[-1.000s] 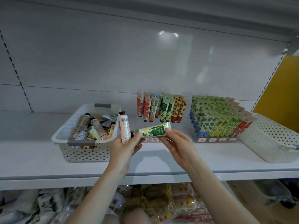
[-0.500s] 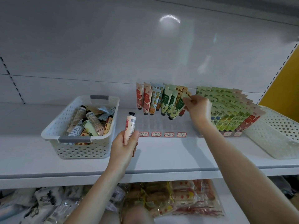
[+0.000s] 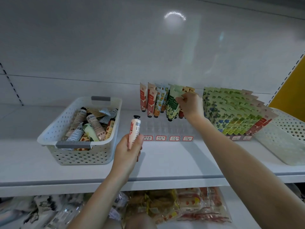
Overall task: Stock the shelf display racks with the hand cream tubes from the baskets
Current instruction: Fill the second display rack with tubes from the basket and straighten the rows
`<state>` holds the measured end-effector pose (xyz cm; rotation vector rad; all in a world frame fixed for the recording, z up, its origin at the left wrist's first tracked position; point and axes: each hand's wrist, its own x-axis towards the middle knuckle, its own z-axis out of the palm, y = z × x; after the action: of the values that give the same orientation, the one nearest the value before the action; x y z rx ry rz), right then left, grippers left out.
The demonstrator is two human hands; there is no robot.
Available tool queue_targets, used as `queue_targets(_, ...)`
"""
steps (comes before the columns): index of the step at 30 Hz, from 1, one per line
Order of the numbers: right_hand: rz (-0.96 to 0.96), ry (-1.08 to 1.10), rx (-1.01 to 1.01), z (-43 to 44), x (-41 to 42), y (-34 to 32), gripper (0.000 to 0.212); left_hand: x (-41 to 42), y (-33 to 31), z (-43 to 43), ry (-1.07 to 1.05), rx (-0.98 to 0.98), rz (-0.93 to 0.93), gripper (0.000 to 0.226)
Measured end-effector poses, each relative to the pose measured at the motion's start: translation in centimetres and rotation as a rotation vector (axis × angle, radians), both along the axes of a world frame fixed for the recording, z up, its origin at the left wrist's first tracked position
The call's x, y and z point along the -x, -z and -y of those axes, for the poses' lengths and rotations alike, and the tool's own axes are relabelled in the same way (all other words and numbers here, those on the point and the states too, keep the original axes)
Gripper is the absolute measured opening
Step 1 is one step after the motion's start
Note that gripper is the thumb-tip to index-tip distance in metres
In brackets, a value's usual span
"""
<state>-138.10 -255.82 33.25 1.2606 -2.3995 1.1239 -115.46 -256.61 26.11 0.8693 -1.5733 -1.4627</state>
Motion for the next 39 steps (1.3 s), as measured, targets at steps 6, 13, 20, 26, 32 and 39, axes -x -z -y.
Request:
queue_targets(6, -0.007, -0.023, -0.055, 0.5, 0.2, 0.6, 0.031, 0.0, 0.2, 0.1, 0.004, -0.012, 0.002, 0.017)
queue_targets(13, -0.057, -0.004, -0.136, 1.0, 0.2, 0.3, 0.027, 0.3, 0.5, 0.1, 0.005, -0.026, 0.010, 0.018)
queue_targets(20, -0.053, -0.002, -0.145, 1.0, 0.2, 0.3, 0.028, 0.3, 0.5, -0.2, 0.004, -0.023, 0.018, 0.019)
queue_targets(26, -0.001, -0.040, -0.136, 0.5, 0.2, -0.4, 0.038, 0.1, 0.1, -0.1, 0.006, -0.026, 0.021, 0.017)
queue_targets(32, 0.048, -0.034, -0.122, -0.4, -0.4, -1.5, 0.033, -0.1, -0.4, -0.2, 0.004, -0.028, 0.032, 0.017)
queue_targets(39, 0.062, -0.014, 0.152, -2.0, -1.8, -2.8, 0.023, -0.6, -2.0, -1.0, 0.039, -0.128, -0.049, 0.024)
